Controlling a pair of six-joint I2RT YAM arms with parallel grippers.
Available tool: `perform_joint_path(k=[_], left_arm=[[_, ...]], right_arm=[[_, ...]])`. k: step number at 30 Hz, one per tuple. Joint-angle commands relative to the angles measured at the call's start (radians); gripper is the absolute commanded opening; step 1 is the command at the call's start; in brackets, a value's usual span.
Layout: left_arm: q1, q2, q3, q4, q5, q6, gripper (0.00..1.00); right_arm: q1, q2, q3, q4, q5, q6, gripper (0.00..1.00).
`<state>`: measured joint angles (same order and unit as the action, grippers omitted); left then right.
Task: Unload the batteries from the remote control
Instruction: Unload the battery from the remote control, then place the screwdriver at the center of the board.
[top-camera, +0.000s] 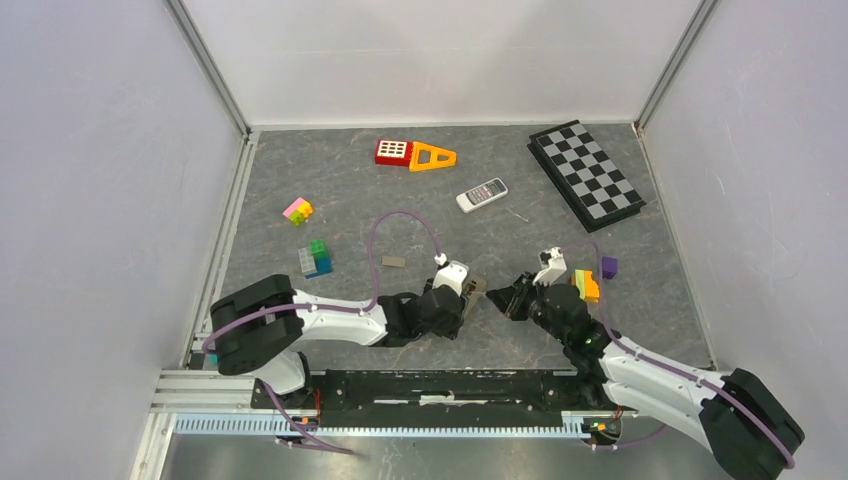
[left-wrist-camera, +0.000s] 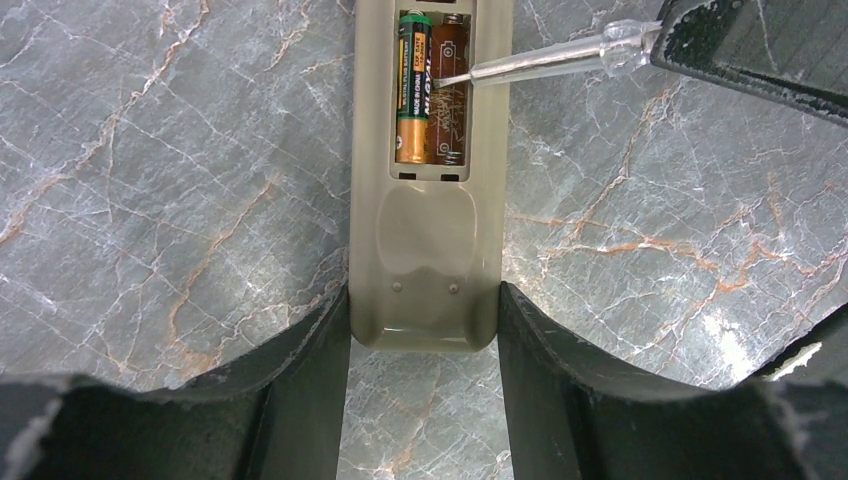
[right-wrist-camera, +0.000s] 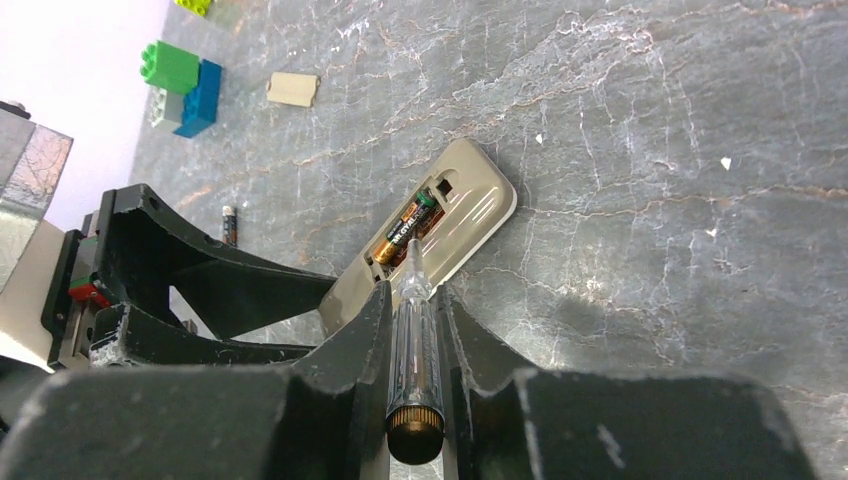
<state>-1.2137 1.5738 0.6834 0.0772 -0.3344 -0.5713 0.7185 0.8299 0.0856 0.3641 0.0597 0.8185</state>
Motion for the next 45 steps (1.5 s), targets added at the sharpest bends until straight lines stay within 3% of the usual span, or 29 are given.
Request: perform_joint_path(k=[1, 6, 11, 16, 19, 22, 26, 30, 36, 41, 43, 45], left_arm=[[-0.004, 0.033, -0.034, 0.016, 0.187, -0.049, 0.18], [0.029, 0.022, -0.07, 0.062, 0.227, -0.066, 0.15], [0.057, 0.011, -0.095, 0.103, 0.273, -0.069, 0.13], [0.075, -0.005, -0.1, 0.048, 0.238, -0.087, 0.13], [0.091, -0.02, -0.1, -0.011, 0.209, -0.088, 0.13], [0.11, -0.029, -0.117, -0.016, 0.228, -0.09, 0.13], [0.131, -0.031, -0.137, -0.003, 0.27, -0.101, 0.13], [0.151, -0.067, -0.159, -0.023, 0.256, -0.11, 0.13], [0.193, -0.157, -0.12, -0.247, 0.093, -0.103, 0.15], [0.332, -0.223, -0.119, -0.347, 0.032, -0.046, 0.16], [0.346, -0.234, -0.108, -0.377, 0.001, -0.019, 0.22], [0.346, -0.242, -0.105, -0.383, 0.004, -0.005, 0.38]], right_arm=[[0.019, 0.034, -0.081, 0.085, 0.039, 0.104, 0.0], [0.019, 0.052, -0.161, 0.169, 0.001, 0.203, 0.0], [0.019, 0.158, -0.142, 0.214, -0.056, 0.216, 0.0], [0.016, 0.066, -0.093, 0.162, 0.008, 0.12, 0.0], [-0.058, 0.072, -0.004, 0.141, -0.133, 0.104, 0.0], [-0.062, 0.097, 0.086, 0.119, -0.168, 0.02, 0.0], [-0.062, 0.125, 0.228, -0.063, -0.071, -0.122, 0.0], [-0.068, 0.148, 0.281, -0.087, -0.096, -0.182, 0.0], [-0.089, 0.075, 0.266, -0.145, 0.034, -0.24, 0.0], [-0.2, 0.039, 0.213, -0.193, 0.165, -0.282, 0.0], [-0.231, 0.034, 0.183, -0.185, 0.227, -0.276, 0.0], [-0.243, 0.032, 0.162, -0.167, 0.302, -0.268, 0.0]])
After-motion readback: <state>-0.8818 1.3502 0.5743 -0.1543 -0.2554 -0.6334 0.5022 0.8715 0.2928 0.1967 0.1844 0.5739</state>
